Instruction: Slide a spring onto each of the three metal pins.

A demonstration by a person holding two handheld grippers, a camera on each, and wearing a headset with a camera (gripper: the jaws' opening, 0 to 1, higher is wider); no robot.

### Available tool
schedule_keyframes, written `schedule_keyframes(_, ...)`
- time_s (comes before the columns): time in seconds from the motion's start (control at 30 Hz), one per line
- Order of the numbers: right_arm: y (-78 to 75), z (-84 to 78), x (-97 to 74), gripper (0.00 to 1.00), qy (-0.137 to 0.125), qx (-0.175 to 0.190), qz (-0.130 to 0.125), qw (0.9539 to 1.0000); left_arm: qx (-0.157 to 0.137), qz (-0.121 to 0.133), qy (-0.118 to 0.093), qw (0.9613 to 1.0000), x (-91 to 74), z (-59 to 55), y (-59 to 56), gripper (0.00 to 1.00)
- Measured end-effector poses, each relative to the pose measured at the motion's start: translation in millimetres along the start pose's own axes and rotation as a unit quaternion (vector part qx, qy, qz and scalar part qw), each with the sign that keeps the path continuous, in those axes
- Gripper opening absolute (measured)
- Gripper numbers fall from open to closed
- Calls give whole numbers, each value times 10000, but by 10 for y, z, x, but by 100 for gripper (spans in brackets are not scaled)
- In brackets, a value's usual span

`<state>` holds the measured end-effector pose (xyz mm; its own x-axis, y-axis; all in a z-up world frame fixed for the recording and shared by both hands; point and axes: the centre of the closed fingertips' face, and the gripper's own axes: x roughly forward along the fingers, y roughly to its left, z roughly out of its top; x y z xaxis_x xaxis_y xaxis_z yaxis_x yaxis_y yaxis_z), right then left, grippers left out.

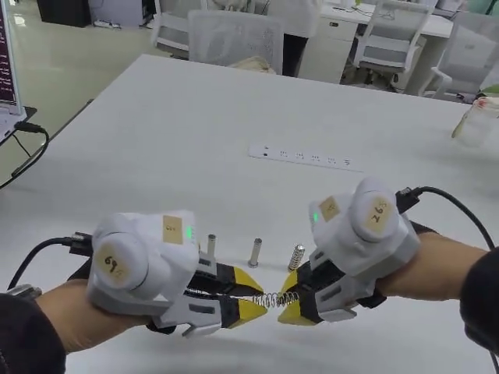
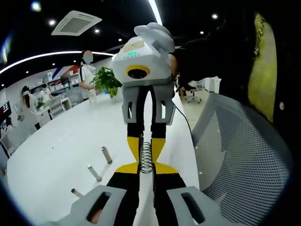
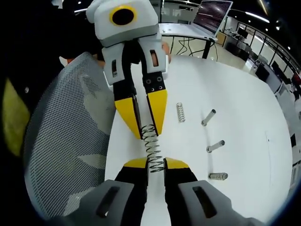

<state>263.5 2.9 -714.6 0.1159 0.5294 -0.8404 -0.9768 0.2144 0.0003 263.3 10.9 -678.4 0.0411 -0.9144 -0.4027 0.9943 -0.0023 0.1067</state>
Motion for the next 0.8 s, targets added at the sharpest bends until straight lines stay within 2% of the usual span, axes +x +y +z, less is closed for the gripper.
schedule_keyframes(0.17,21,84,-82,9,-214,92,15,9997,-16,25,28,10000,-5,-30,8,2)
schedule_keyframes(0.43,50,208,-171,9,-473,207,42,9987,-58,73,-7,10000,-10,-18,23,2)
schedule_keyframes(0.6,65,276,-211,9,-627,323,125,9974,-100,102,-60,9999,-15,-4,32,2)
schedule_keyframes(0.67,89,333,-228,9,-783,456,228,9956,-107,100,-66,9999,-14,-5,28,2)
schedule_keyframes(0.8,82,382,-250,8,-877,536,269,9943,-157,115,-119,9997,-16,10,34,2)
